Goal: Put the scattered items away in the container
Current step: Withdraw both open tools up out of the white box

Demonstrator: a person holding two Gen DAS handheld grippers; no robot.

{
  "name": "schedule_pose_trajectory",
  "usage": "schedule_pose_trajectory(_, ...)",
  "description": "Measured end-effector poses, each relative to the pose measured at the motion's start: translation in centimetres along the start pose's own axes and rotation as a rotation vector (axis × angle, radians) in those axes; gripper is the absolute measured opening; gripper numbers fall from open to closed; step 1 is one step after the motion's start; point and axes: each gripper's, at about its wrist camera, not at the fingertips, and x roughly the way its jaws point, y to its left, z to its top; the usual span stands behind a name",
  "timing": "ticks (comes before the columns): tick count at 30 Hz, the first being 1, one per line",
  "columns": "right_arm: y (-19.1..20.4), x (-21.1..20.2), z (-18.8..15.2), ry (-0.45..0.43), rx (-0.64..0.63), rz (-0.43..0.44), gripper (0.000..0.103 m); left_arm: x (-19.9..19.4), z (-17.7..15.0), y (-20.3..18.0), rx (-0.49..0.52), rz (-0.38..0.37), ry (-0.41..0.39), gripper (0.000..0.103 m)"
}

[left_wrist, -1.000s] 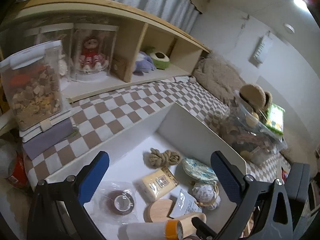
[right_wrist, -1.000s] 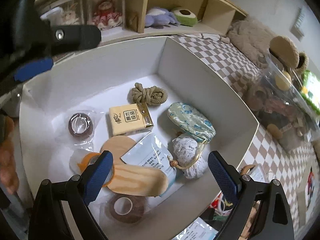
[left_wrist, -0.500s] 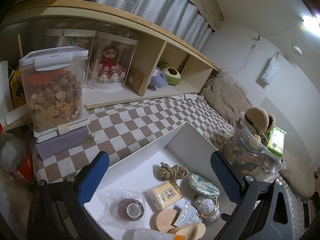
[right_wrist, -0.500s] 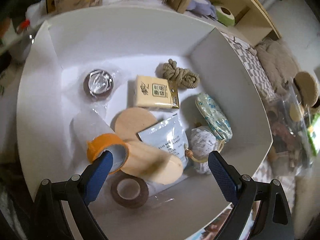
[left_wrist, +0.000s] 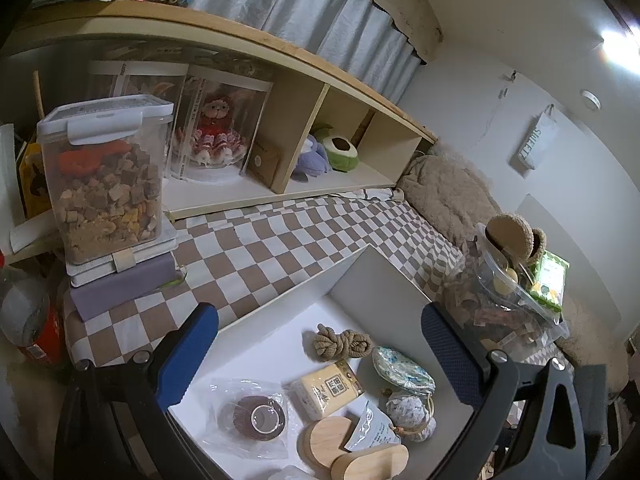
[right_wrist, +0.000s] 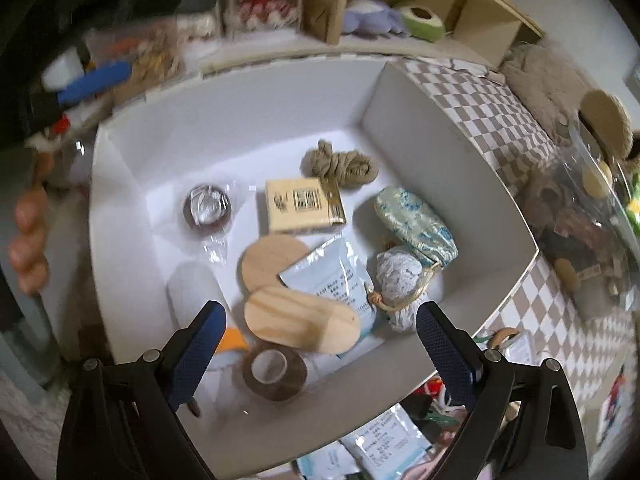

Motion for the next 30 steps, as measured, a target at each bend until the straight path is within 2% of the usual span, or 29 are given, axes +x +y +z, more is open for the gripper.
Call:
schedule_pose_trajectory(9,-1.2,-2.3,-0.6,-0.148,0.08,-0.005,0.096,0.0,-0.4,-1.3,0.052,-0.002,0.008,0.102)
schedule_pose_trajectory(12,-1.8,-3.2,-1.1,-0.218,0.105,-0.027,0.103,-0.1,-0.5,-1.6,0.068,-0.003,0.007,0.102)
schedule_pose_trajectory(15,-2.4,-3.8,-1.5,-0.261,0.134,-0.037,0.103,-0.1,-0.6,-1.9,0.079,0.0,0.01,0.102)
schedule_pose_trajectory(30,-4.8,-5.1,-2.6,-0.332,0.244,-0.054,0.103,-0.3,-1.2,-3.8,0.158,0.012,0.013,0.103)
